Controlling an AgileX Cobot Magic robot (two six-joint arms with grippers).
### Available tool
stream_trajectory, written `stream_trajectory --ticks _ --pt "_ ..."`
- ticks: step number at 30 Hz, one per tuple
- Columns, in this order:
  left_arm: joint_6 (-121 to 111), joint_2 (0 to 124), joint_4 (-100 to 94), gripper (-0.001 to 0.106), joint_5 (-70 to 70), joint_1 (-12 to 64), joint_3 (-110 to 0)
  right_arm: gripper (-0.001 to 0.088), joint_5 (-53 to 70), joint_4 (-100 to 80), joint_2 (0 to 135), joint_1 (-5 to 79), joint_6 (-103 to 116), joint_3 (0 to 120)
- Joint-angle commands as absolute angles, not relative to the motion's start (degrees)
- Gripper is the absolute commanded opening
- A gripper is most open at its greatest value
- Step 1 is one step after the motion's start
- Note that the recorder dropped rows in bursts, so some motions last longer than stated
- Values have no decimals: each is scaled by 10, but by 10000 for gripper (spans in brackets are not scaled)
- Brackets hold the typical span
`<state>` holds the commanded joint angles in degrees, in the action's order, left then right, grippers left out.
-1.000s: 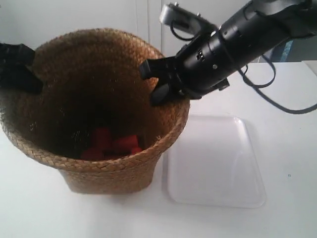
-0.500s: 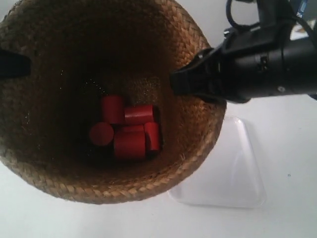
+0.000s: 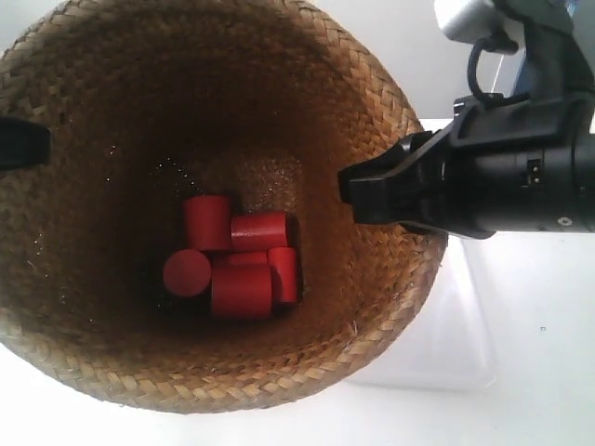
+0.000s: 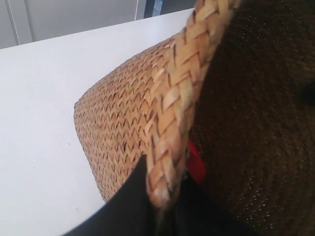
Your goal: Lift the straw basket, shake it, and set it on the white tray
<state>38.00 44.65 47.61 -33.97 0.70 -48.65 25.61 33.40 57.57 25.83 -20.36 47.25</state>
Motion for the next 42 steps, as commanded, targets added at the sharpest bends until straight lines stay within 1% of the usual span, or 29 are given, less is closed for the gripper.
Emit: stream_trajectory --ticks 5,8,11,13,15,16,19,20,21,23,24,25,26,28,30,31,32,33,35,37,39,42 --pt "374 473 514 0 -337 7 -487 0 214 334 581 258 -204 473" --pt "378 479 530 0 -345 7 -487 0 219 346 571 258 -202 477" --pt "393 445 540 0 -361 7 -487 0 256 367 519 259 -188 480" --pt "393 413 563 0 -365 7 -487 0 257 363 482 262 -162 475" --pt "405 401 584 0 -348 7 -485 0 224 357 466 262 -153 458" --pt "432 401 591 0 -319 7 -480 0 185 343 469 262 -153 439" --pt "481 441 608 0 -210 7 -445 0 34 314 543 262 -153 386" --pt "473 458 608 0 -213 7 -442 0 28 314 569 261 -142 387" --pt "447 464 608 0 -243 7 -446 0 58 322 579 261 -117 399" --pt "468 444 608 0 -362 8 -474 0 200 334 570 272 -88 451" --pt "483 424 612 0 -403 8 -487 0 245 331 556 285 -92 472" --pt "480 401 617 0 -404 8 -494 0 255 325 543 296 -92 482" --pt "480 384 622 0 -385 8 -494 0 237 304 527 310 -92 482" --pt "499 370 624 0 -291 8 -469 0 132 225 527 321 -76 458" --pt "517 397 635 0 -203 8 -427 0 42 155 587 308 -21 430" --pt "522 417 632 0 -186 8 -414 0 44 137 613 293 -10 431" --pt "518 429 631 0 -194 8 -413 0 87 134 637 281 -10 446" --pt "515 428 630 0 -223 8 -423 0 157 134 644 280 -6 470" --pt "513 407 620 0 -283 8 -454 0 246 117 631 291 6 513" --pt "499 377 619 0 -297 8 -481 0 254 86 592 312 48 530" --pt "499 366 617 0 -284 8 -479 0 218 -9 559 325 137 530" --pt "500 402 591 0 -229 8 -440 0 206 -197 603 325 268 517"
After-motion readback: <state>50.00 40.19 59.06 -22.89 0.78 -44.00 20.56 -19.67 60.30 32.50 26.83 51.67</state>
